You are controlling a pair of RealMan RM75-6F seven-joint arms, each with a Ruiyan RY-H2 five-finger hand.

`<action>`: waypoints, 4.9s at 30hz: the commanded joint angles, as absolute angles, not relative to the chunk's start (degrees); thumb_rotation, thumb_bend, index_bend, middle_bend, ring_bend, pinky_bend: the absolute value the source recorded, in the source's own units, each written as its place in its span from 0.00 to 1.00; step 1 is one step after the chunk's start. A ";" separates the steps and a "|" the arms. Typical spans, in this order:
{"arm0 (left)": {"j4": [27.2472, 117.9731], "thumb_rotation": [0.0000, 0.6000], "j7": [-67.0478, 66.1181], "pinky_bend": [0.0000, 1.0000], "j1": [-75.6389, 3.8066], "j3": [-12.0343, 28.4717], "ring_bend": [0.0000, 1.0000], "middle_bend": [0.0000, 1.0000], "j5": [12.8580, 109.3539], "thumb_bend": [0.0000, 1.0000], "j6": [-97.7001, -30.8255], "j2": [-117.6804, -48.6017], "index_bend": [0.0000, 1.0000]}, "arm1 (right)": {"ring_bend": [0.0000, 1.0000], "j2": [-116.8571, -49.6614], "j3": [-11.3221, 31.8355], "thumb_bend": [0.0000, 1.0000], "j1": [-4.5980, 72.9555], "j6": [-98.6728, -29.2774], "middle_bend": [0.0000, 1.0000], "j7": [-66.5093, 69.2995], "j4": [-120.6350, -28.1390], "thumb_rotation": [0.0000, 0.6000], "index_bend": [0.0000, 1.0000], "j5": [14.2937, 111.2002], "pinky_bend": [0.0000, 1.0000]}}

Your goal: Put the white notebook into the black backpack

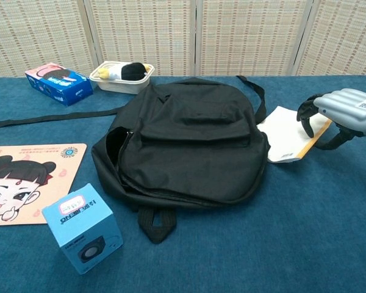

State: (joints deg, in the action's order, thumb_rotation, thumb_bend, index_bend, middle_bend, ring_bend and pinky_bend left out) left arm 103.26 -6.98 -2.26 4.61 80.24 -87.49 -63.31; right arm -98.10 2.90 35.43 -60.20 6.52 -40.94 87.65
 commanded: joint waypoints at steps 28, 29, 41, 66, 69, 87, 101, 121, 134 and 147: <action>102.08 1.00 -6.33 0.08 -7.68 7.34 0.09 0.12 84.22 0.26 -83.93 -59.49 0.21 | 0.22 -84.83 5.64 0.52 30.83 -77.33 0.34 -1.78 -55.02 1.00 0.62 89.20 0.23; 102.04 1.00 -5.93 0.08 -8.37 7.53 0.09 0.12 84.52 0.26 -83.17 -59.18 0.21 | 0.22 -83.83 5.82 0.52 30.41 -78.09 0.34 -2.38 -56.29 1.00 0.62 89.16 0.23; 101.01 1.00 3.30 0.16 -21.23 8.94 0.20 0.17 93.34 0.26 -70.75 -58.13 0.28 | 0.22 -71.00 7.91 0.52 24.96 -86.61 0.34 -9.57 -71.65 1.00 0.62 89.02 0.23; 93.23 1.00 -9.37 0.26 -46.69 9.87 0.20 0.21 90.04 0.26 -42.68 -78.44 0.24 | 0.22 -65.97 8.52 0.52 19.60 -89.15 0.34 -10.96 -76.89 1.00 0.62 88.41 0.23; 91.03 1.00 -13.41 0.25 -47.50 10.23 0.19 0.19 86.35 0.26 -42.10 -81.73 0.22 | 0.22 -66.16 8.53 0.52 19.48 -89.03 0.34 -10.72 -76.47 1.00 0.62 88.58 0.23; 82.44 1.00 -23.59 0.21 -48.93 6.95 0.15 0.15 76.80 0.26 -42.62 -88.73 0.17 | 0.22 -67.61 8.96 0.52 19.20 -87.84 0.34 -8.16 -74.06 1.00 0.62 88.45 0.23; 76.36 1.00 -22.39 0.20 -49.05 7.38 0.15 0.14 73.72 0.26 -46.12 -93.59 0.28 | 0.22 -68.35 9.20 0.52 18.89 -87.33 0.34 -7.09 -73.06 1.00 0.62 88.11 0.23; 69.23 1.00 -12.70 0.19 -48.58 7.84 0.20 0.20 75.03 0.38 -49.01 -98.13 0.70 | 0.22 -68.75 9.48 0.52 18.50 -87.38 0.34 -6.38 -72.76 1.00 0.62 88.07 0.23; 71.86 1.00 -6.75 0.19 -47.59 13.54 0.23 0.30 71.20 0.54 -52.70 -98.03 0.81 | 0.22 -67.74 9.18 0.52 17.85 -89.64 0.34 -4.16 -74.05 1.00 0.62 90.32 0.23; 81.63 1.00 -9.21 0.19 -51.72 27.56 0.21 0.30 44.01 0.55 -51.04 -95.87 0.79 | 0.23 -67.16 6.45 0.52 18.90 -93.65 0.35 -1.44 -79.99 1.00 0.62 100.21 0.24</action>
State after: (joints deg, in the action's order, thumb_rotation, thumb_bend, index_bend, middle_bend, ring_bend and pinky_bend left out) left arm 80.01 -7.97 -49.98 23.50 51.26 -50.94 -95.71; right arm -67.30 6.77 18.74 -93.06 -1.80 -79.33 99.49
